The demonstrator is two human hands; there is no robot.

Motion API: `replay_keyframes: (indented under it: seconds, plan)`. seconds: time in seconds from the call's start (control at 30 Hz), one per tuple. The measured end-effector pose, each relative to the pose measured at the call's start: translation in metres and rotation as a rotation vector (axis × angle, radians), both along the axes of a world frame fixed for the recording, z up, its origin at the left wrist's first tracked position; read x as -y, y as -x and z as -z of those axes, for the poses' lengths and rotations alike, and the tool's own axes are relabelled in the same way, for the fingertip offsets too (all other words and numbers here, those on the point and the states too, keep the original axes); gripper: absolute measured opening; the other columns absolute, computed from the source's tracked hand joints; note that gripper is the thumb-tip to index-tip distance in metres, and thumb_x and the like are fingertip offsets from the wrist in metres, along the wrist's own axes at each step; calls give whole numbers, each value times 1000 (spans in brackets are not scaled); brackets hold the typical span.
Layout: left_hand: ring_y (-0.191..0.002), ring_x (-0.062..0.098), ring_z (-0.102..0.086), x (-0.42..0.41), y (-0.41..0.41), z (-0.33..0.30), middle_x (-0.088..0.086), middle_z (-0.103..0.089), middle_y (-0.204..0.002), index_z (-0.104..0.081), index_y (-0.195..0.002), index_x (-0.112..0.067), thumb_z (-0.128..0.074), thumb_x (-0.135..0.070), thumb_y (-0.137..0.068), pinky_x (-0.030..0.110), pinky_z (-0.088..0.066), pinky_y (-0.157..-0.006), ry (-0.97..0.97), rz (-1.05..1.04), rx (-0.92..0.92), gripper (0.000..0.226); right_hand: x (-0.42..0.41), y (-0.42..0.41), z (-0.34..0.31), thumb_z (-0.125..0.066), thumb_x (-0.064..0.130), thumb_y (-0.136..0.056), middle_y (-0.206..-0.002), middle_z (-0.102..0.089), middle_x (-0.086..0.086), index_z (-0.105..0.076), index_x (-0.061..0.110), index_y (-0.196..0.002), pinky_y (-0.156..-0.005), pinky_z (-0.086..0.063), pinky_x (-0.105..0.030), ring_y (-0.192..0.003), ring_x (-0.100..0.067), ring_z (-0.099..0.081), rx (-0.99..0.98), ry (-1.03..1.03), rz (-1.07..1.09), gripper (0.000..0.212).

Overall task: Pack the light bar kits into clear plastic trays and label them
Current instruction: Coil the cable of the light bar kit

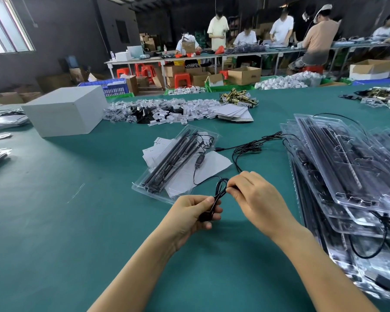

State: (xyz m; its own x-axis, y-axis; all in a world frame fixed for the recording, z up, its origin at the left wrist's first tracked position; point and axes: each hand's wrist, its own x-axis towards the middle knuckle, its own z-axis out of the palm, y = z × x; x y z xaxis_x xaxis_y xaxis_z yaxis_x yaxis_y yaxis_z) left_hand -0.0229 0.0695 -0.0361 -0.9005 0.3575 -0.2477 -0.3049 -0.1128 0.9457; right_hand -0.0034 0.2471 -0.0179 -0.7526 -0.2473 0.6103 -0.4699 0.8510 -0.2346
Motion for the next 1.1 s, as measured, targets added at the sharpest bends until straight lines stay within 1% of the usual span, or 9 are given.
replay_keyframes:
  seconds: [0.13, 0.33, 0.47, 0.57, 0.7, 0.83, 0.9, 1.03, 1.1]
  plan:
    - [-59, 9, -52, -3, 0, 0, 7, -69, -76, -66, -101, 6, -51, -13, -97, 15, -37, -47, 25, -4, 2, 25, -1, 1, 3, -67, 12, -88, -78, -60, -3, -62, 4, -84, -59, -47, -37, -73, -24, -54, 32, 66, 51, 11]
    - [-56, 8, -48, -8, -3, -1, 7, -66, -73, -62, -105, 14, -52, -23, -97, 15, -36, -45, -43, -26, 45, 39, 0, 3, 7, -65, 14, -90, -78, -60, -3, -58, 5, -87, -63, -46, -37, -70, -23, -54, 84, 212, 99, 12]
    - [-56, 8, -51, -10, -5, -2, 7, -68, -73, -64, -94, 4, -52, -33, -95, 15, -41, -47, -16, -13, 29, 39, 5, 3, 15, -64, 17, -89, -75, -58, -2, -53, 8, -83, -64, -44, -36, -70, -23, -53, 129, 298, 176, 16]
    - [-62, 10, -58, -7, -6, 0, 10, -68, -80, -66, -97, 8, -57, -22, -95, 18, -51, -58, 20, 41, 5, 31, 9, 3, 17, -69, 12, -85, -74, -54, -1, -54, 8, -76, -63, -45, -36, -65, -22, -52, 114, 347, 187, 18]
    - [-66, 18, -63, -6, -9, -1, 12, -66, -78, -61, -107, 12, -49, -7, -98, 29, -58, -68, -24, 108, 70, 24, 15, 0, 15, -75, 4, -78, -77, -53, 1, -60, 6, -71, -61, -41, -15, -62, -13, -52, 60, 408, 153, 17]
    - [-55, 11, -50, -7, -8, -3, 2, -53, -65, -61, -102, 5, -45, -7, -100, 25, -54, -60, -23, 71, 111, 21, 14, 2, 15, -75, 6, -80, -79, -59, 2, -64, 7, -74, -66, -41, -5, -72, -4, -58, 139, 531, 94, 12]
    - [-51, 8, -44, -8, -7, -3, -1, -49, -60, -62, -97, 2, -44, -8, -101, 22, -48, -54, 27, 46, 100, 21, 10, 3, 13, -74, 8, -82, -82, -61, 0, -66, 6, -78, -66, -43, -8, -73, -6, -60, 164, 505, 48, 9]
    - [-46, 8, -38, -8, -5, -4, -4, -44, -54, -61, -89, -1, -45, -10, -99, 19, -39, -46, 55, -16, 102, 22, 5, 2, 10, -69, 12, -87, -81, -60, -4, -68, 5, -88, -68, -48, -31, -70, -21, -56, 112, 253, 15, 7]
    - [-45, 8, -37, -6, -2, -4, -4, -43, -54, -61, -88, -1, -46, -11, -99, 19, -37, -43, 32, -68, 103, 21, 5, 2, 9, -66, 9, -88, -83, -61, -5, -67, 4, -94, -68, -49, -36, -71, -24, -56, 101, 205, -19, 8]
